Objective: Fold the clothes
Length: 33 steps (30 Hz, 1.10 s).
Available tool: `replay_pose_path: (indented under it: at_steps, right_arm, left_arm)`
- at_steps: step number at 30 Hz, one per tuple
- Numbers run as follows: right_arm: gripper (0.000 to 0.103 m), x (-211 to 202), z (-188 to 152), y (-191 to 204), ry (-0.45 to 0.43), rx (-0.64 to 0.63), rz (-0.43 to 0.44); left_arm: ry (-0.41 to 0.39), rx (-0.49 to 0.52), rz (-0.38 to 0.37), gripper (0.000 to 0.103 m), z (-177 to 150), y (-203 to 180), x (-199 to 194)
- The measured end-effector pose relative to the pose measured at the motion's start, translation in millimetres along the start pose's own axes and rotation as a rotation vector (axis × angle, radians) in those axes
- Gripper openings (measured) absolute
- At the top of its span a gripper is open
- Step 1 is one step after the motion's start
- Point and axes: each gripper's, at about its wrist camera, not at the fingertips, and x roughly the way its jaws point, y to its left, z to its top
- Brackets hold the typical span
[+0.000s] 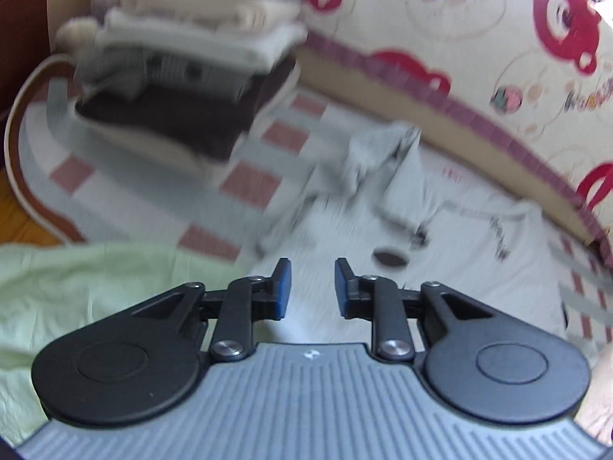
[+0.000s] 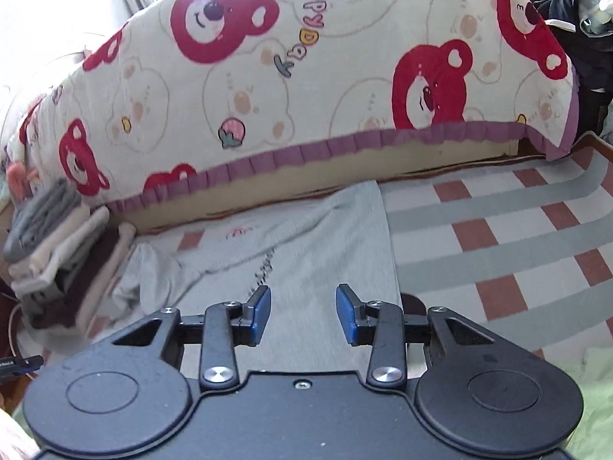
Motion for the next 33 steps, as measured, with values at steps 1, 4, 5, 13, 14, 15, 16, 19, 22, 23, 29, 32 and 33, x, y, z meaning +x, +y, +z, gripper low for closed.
replay_pose_path:
  at_steps: [1,4,5,13,14,15,16,19,22,23,29,32,33]
  right_arm:
    - [0.043,0,7,7,-0.001,-0.009,0.010]
    - [0.044,2,32,35,0.022,-0.017,0.089]
    - [0.044,3,41,47,0.042,-0.005,0.151]
    - [0.047,59,104,168,0.540,0.226,0.746]
    - [0.047,74,109,182,0.616,0.253,0.730]
    - [0.048,90,113,194,0.683,0.263,0.694]
    - [0.048,104,116,205,0.725,0.258,0.640]
    - [0.049,134,119,235,0.716,0.109,0.409]
    - [0.049,170,118,271,0.676,-0.125,0.240]
    - [0.049,187,116,283,0.683,-0.211,0.222]
    - [0.052,262,81,332,0.581,-0.471,0.333]
    - [0.059,290,49,342,0.524,-0.580,0.371]
    - [0.059,301,37,342,0.504,-0.606,0.367]
  left_arm:
    - [-0.018,0.007,-0.012,0.025,5,-4,0]
    - [-0.054,0.037,-0.021,0.026,15,-19,4]
    - [-0.070,0.053,-0.023,0.026,17,-24,4]
    - [-0.051,0.122,-0.040,0.033,34,-25,-15]
    - [-0.040,0.125,-0.032,0.033,36,-22,-19]
    - [-0.029,0.128,-0.024,0.034,38,-20,-23]
    - [-0.014,0.153,-0.011,0.034,40,-21,-27]
    - [0.043,0.272,0.005,0.034,52,-34,-36]
    - [0.100,0.394,-0.005,0.041,72,-46,-45]
    - [0.113,0.449,0.004,0.042,79,-50,-46]
    - [0.120,0.713,0.070,0.048,115,-54,-51]
    - [0.115,0.808,0.078,0.049,123,-49,-30]
    - [0.107,0.847,0.087,0.049,122,-48,-18]
